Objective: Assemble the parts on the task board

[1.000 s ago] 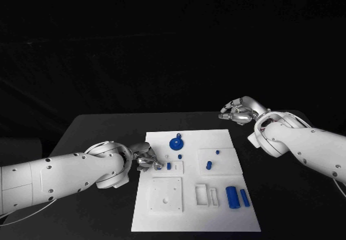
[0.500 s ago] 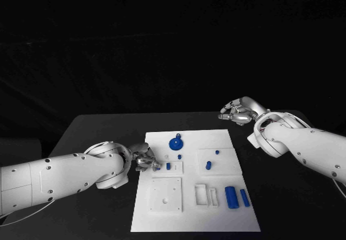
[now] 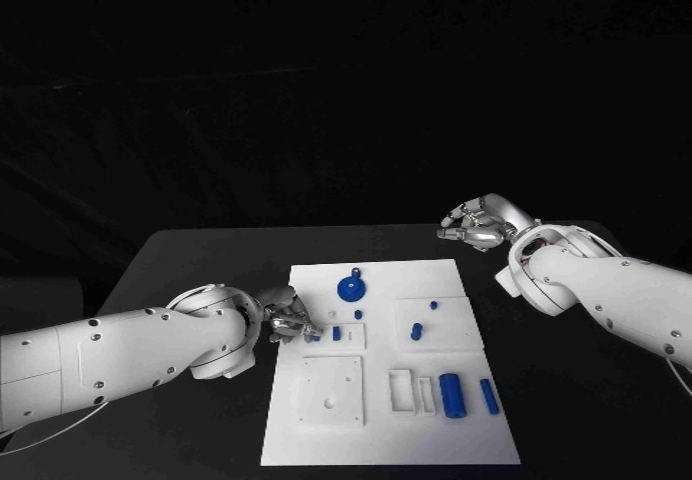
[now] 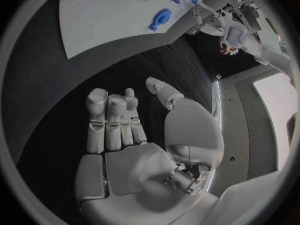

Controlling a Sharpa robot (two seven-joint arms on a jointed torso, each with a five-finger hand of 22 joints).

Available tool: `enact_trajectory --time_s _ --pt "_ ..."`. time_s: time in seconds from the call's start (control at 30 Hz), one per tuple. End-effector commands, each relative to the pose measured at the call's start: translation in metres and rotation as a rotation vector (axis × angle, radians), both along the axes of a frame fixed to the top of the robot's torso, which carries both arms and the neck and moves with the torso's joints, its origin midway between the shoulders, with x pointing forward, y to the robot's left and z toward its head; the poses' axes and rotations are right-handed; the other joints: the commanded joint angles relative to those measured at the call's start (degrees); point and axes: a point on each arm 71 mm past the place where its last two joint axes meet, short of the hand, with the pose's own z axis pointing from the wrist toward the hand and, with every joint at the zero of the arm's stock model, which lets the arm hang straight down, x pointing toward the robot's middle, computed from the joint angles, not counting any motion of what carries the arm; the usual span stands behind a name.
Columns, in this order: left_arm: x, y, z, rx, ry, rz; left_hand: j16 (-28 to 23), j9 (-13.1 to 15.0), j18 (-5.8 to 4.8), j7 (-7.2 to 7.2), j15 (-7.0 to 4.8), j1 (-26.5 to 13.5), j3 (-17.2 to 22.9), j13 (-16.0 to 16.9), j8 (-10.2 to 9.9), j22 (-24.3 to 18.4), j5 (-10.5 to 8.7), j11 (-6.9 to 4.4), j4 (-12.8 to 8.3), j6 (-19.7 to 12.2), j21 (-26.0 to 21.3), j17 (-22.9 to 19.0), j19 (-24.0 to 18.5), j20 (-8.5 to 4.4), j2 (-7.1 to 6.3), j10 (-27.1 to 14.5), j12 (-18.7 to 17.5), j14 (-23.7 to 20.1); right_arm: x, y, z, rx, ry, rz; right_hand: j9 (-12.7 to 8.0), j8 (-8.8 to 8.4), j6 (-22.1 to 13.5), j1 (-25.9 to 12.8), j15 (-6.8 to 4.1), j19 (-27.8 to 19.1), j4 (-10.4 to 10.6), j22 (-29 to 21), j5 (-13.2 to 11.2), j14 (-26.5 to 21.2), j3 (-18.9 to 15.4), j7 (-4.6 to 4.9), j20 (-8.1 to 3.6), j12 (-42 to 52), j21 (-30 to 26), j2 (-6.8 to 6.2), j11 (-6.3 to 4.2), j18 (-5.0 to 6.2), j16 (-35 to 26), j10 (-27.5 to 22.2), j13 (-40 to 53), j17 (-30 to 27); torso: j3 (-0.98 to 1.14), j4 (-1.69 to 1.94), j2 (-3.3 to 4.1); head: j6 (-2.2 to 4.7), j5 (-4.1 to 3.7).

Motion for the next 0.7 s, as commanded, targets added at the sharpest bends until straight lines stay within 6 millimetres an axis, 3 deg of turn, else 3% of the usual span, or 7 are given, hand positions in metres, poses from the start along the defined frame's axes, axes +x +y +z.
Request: enact_trajectory --time_s 0.03,0.17,0.3,0.7 --pt "0.000 0.012 -0.006 0.015 0.017 0.078 -0.6 -0.4 -0.05 0.44 0.19 -2.7 0.4 -0.1 -0.4 -0.2 -1.07 0.49 4.0 -1.2 -0.5 -0.3 0.2 -7.22 -4.48 -0.4 -0.3 -0.7 0.000 0.001 0.000 -0.003 0.002 0.016 0.1 -0.23 0.0 -0.2 -0.21 -0.2 0.2 0.1 0.2 0.1 -0.2 0.39 -0.37 0.3 -0.2 0.14 0.04 4.86 -0.3 -0.4 -0.1 0.1 0.01 0.01 -0.05 0.09 -0.01" --pt "0.001 0.015 -0.003 -0.042 0.008 0.121 -1.8 -2.0 -0.18 1.88 1.38 -4.7 0.2 -0.5 -3.1 -0.3 -1.26 1.99 7.1 -6.7 -1.3 -0.8 -0.8 -6.99 -7.33 -2.4 -1.6 -2.1 0.000 0.001 0.000 -0.003 0.001 0.014 0.1 -0.24 0.0 -0.3 -0.21 -0.2 0.2 0.1 0.2 0.1 -0.2 0.40 -0.37 0.4 -0.2 0.14 0.04 4.86 -0.3 -0.4 -0.1 0.1 0.00 -0.03 -0.04 0.17 0.01" --pt "0.002 0.014 0.000 -0.068 0.004 0.134 -3.8 -3.0 -0.58 3.51 2.87 -4.6 -0.2 -1.3 -4.6 -0.8 -1.28 3.53 7.9 -11.1 -2.9 -1.8 -2.8 -6.05 -7.81 -4.6 -3.6 -3.8 0.000 0.000 -0.001 -0.003 0.002 0.013 0.1 -0.25 0.0 -0.2 -0.21 -0.2 0.2 0.1 0.2 0.1 -0.2 0.40 -0.37 0.4 -0.2 0.16 0.04 4.86 -0.3 -0.4 -0.1 0.1 -0.01 -0.05 -0.03 0.26 -0.02" --pt "0.005 0.015 0.006 -0.140 -0.015 0.162 -4.3 -3.2 -0.50 3.77 3.21 -5.1 -1.8 -1.5 -3.7 -0.9 -1.32 3.80 8.7 -11.9 -3.5 -2.0 -3.2 -5.52 -8.13 -4.9 -4.2 -3.8 0.000 0.000 -0.001 -0.002 0.003 0.013 0.1 -0.27 0.0 -0.3 -0.20 -0.2 0.2 0.1 0.3 0.1 -0.2 0.40 -0.37 0.4 -0.2 0.17 0.04 4.86 -0.4 -0.5 -0.1 0.1 -0.02 0.01 0.00 0.31 -0.09"
